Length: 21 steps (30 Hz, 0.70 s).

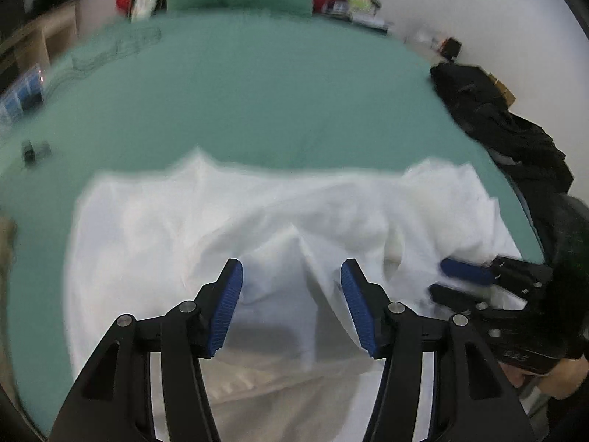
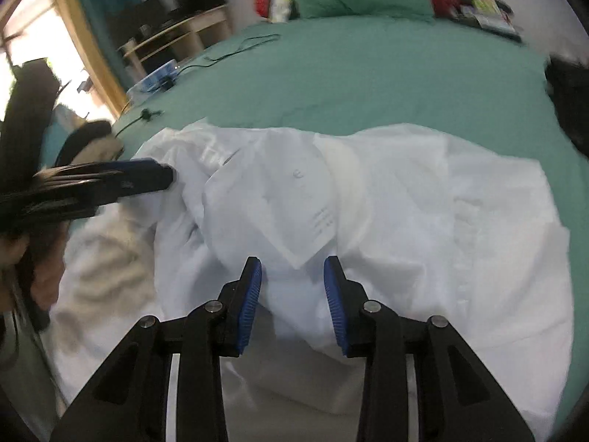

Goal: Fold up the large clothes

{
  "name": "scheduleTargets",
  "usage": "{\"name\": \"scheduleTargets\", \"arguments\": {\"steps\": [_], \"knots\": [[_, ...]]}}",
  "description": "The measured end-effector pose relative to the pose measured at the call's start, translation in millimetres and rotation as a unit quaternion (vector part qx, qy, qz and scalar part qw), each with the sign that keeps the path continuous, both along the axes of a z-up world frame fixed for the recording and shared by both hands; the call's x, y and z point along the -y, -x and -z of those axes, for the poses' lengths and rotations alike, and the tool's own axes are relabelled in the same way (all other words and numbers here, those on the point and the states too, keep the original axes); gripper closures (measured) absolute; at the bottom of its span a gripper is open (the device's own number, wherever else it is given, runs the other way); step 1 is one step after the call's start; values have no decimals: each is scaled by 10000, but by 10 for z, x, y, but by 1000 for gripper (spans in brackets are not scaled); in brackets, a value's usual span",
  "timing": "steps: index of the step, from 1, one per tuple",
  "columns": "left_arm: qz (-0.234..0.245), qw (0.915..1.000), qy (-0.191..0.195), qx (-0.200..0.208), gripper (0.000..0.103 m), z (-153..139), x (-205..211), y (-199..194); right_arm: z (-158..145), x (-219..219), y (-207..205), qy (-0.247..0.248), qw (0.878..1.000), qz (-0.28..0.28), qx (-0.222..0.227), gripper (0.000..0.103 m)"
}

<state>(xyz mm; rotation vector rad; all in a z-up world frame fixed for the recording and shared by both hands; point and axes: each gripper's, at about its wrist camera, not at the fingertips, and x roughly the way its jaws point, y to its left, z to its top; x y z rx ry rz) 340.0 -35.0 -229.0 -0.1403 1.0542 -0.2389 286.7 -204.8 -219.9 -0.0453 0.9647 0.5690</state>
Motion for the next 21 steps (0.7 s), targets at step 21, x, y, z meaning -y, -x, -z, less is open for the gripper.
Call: {"name": "scheduleTargets", "arguments": {"steps": [21], "knots": [[-1653,9821,-295,859,44,-541,-1144,2085,-428,1132,1033,407,9899,1242,550,60]]}}
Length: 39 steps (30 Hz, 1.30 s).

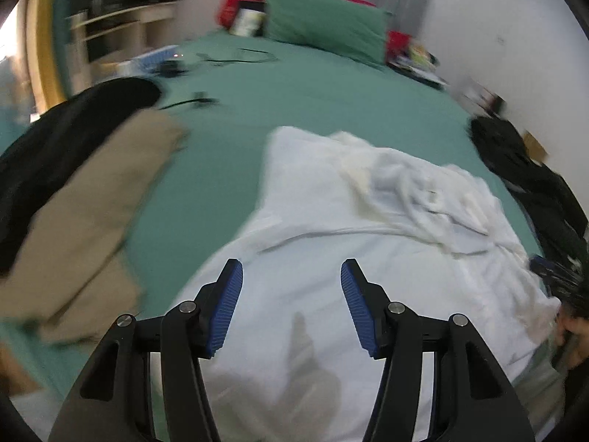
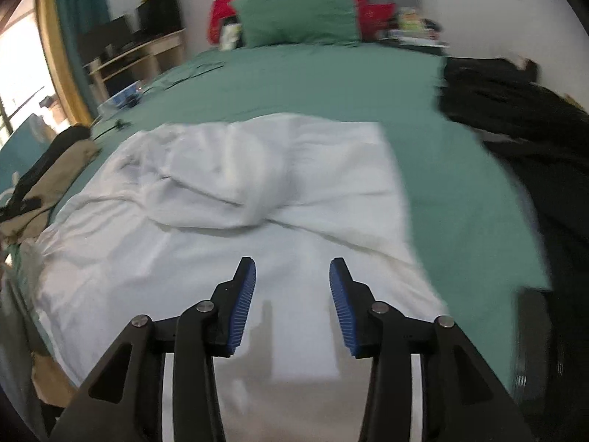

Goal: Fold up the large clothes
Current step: 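Grasp the jacket hem with the left tool while the right tool grasps the opposite hem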

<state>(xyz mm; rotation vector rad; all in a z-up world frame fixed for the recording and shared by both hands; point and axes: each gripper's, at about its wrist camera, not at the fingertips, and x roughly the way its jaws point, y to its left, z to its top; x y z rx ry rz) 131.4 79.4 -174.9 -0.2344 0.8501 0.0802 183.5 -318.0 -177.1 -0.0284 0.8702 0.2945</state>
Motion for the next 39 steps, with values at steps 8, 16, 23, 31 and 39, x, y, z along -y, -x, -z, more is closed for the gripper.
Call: {"name": "scheduleTargets", "arguments": {"steps": [8,16,23,31,39], "knots": [[-577,9981,88,-190,35,302,-365,513,-78,851,384,-130,9905,1367,-85,30],[-783,9934,274,-795,33,658,-455,510,44,1176,557,-421,9750,2118,-517,30],[-720,9936,134,-858,33,677,-408,558,287,1194,567,-720,9696,2092,-1043,30],[-420,9942,120,-984,97,672,-337,539,372,942,696,-517,9761,1753,-1180,30],[-430,9976,156,-511,100,361,-292,729,412,762,841,-1107,9751,1363,-1354,97]]}}
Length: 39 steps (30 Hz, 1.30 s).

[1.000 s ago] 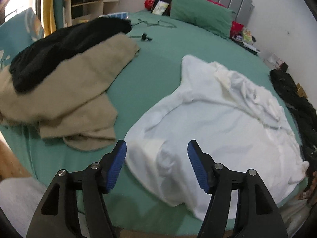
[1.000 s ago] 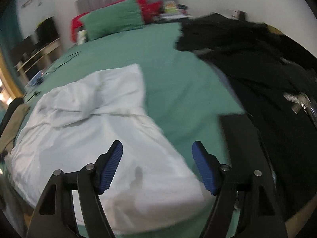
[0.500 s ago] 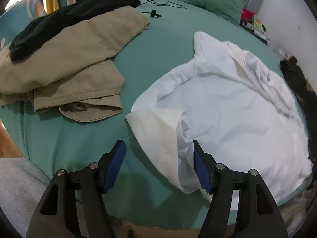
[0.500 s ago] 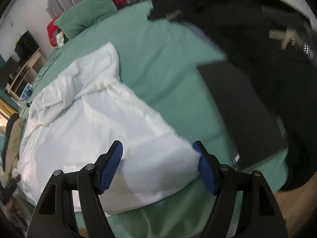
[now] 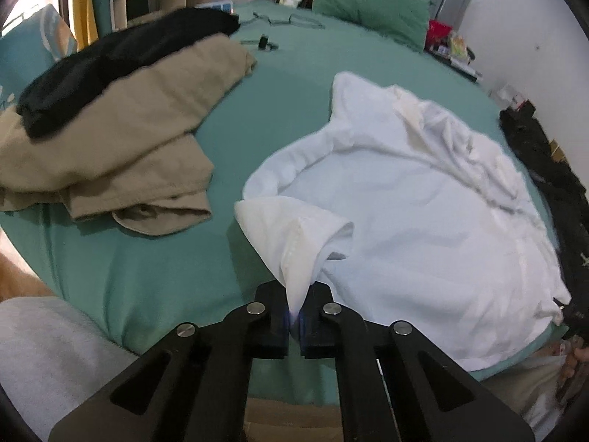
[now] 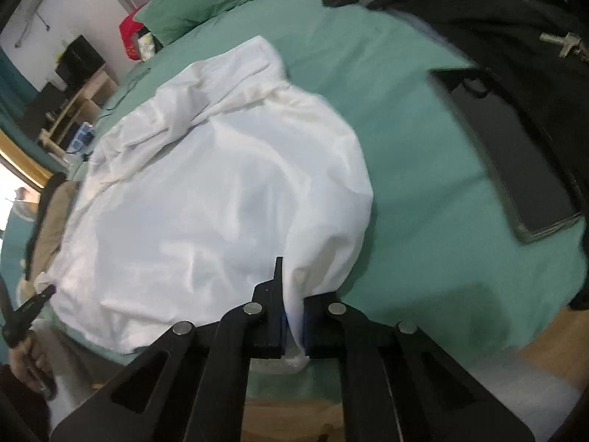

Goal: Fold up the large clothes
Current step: 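Grasp the jacket hem with the left tool while the right tool grasps the opposite hem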

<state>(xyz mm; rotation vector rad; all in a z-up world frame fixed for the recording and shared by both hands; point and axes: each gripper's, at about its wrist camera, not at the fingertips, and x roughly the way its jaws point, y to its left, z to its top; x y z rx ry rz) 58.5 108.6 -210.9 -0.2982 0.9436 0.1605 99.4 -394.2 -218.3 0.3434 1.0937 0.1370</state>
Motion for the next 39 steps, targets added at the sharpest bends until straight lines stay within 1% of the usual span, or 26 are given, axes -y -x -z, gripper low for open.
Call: {"name": "scheduleTargets", "arguments": {"steps": [1,3,9,11,17,21,26,31,33,37,39], "knots": [[-9,10000,-2,62,100,-51,-4,35,-22,-15,4,21,10000,-21,56,97],[-43,9999,17,162,100,-131,-36,94,-105,-4,32,-88,9997,17,247,98],[-138,9989,185,420,100,-318,-170,306,-362,149,205,-583,9947,426,739,98],[-118,9986,248,462,100,-361,-185,359,-439,146,266,-618,9935,458,845,98],[-53,9979,277,583,100,-495,-172,447,-670,163,437,-700,9903,495,1091,98],[-31,9971,219,728,100,-682,-194,539,-837,182,505,-647,9891,510,1221,98],[28,9953,84,966,100,-932,-225,639,-1054,153,601,-351,9895,366,1354,98],[32,9932,167,1153,100,-1137,-210,733,-1198,133,631,-151,9893,319,1417,98],[51,9925,78,1215,100,-1225,-177,733,-1271,130,651,-72,9885,313,1481,98],[61,9919,94,1266,100,-1307,-178,664,-1383,114,609,50,9869,299,1584,98],[83,9911,33,1331,100,-1354,-163,618,-1427,111,569,90,9859,284,1649,98]]}}
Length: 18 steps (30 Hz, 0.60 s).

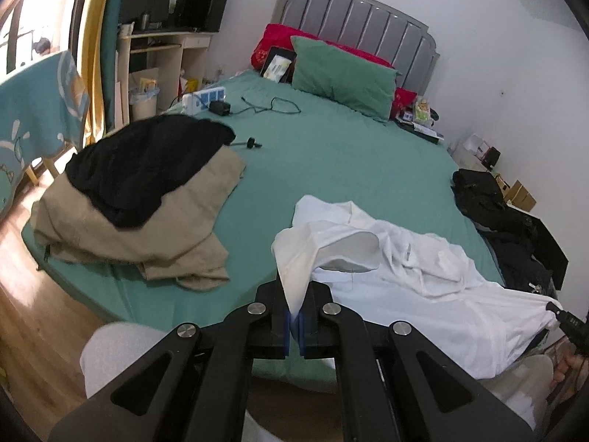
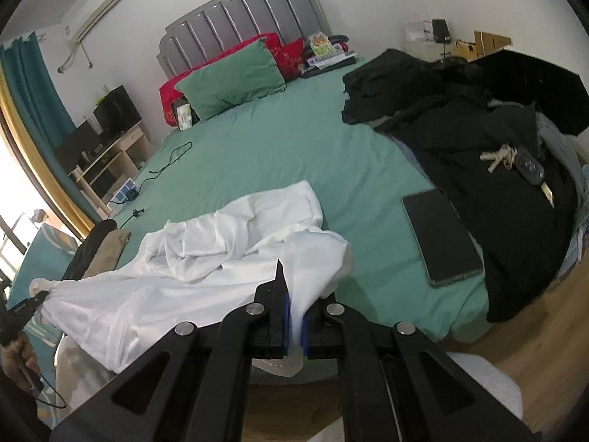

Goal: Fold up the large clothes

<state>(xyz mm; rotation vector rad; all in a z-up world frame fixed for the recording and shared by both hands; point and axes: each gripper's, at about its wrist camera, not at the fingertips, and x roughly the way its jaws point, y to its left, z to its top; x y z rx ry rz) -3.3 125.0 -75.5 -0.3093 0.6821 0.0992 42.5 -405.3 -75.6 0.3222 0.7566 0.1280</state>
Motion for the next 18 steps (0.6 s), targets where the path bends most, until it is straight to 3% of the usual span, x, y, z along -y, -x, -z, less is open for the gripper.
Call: {"name": "scheduleTargets", "arguments": {"steps": [11,18], "knots": [[29,9994,2,346,100,-131,-12,-629,-70,35,-659,334,9990,-33,292,98],[40,9996,7,281,100,9,-26,-1206,2,-10,-1165,601,9976,-155,322,98]]}}
